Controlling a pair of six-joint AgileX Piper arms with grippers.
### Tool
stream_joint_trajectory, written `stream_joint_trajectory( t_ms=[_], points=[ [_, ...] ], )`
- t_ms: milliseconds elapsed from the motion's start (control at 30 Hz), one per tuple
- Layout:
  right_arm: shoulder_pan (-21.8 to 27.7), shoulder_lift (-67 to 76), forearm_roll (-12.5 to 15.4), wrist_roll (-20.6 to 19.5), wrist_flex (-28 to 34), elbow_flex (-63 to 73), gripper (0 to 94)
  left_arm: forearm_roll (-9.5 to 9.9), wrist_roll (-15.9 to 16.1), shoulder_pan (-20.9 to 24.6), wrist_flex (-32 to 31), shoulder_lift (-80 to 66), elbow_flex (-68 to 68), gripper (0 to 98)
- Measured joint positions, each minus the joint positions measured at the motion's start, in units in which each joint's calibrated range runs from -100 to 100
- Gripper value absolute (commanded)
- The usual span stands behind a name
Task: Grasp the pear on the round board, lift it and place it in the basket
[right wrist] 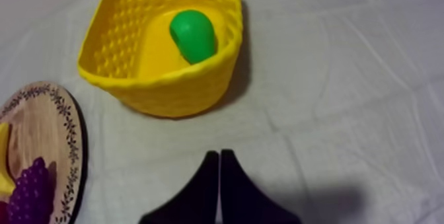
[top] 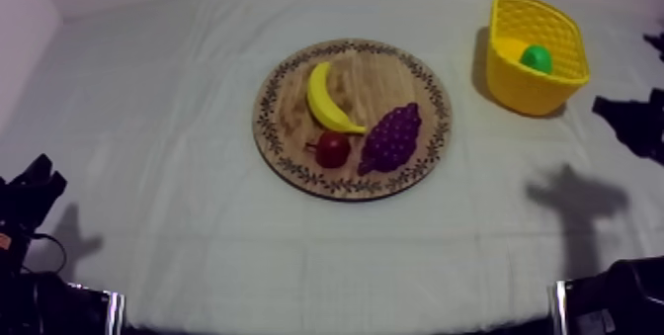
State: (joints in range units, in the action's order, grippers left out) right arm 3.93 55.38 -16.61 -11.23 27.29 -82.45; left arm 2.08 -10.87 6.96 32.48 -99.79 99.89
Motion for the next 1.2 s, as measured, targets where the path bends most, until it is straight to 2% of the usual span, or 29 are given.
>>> stream_joint_trajectory(
  t_ms=[133,267,600,800,900,967,1200],
  points=[
    [0.0,11.2,2.8,2.7,-0.3,-8.8,0.6,0.0,0.0,0.0,0.0,0.0,0.0,0.1],
    [-0.1,21.7,6.3,5.2,3.3,-14.3,0.6,0.0,0.0,0.0,0.0,0.0,0.0,0.1],
    [-0.6,38.3,13.4,11.2,11.2,-17.0,0.6,0.0,0.0,0.0,0.0,0.0,0.0,0.1],
    [-0.3,40.2,15.8,12.1,13.0,-16.9,0.6,0.0,0.0,0.0,0.0,0.0,0.0,0.1],
    [0.1,40.2,17.3,14.5,11.6,-17.1,0.6,0.0,0.0,0.0,0.0,0.0,0.0,0.1],
    [0.1,40.2,17.6,16.4,9.7,-17.1,0.6,0.0,0.0,0.0,0.0,0.0,0.0,0.1],
    [0.2,40.2,17.8,20.6,9.8,-17.3,0.6,0.0,0.0,0.0,0.0,0.0,0.0,0.1]
  ],
)
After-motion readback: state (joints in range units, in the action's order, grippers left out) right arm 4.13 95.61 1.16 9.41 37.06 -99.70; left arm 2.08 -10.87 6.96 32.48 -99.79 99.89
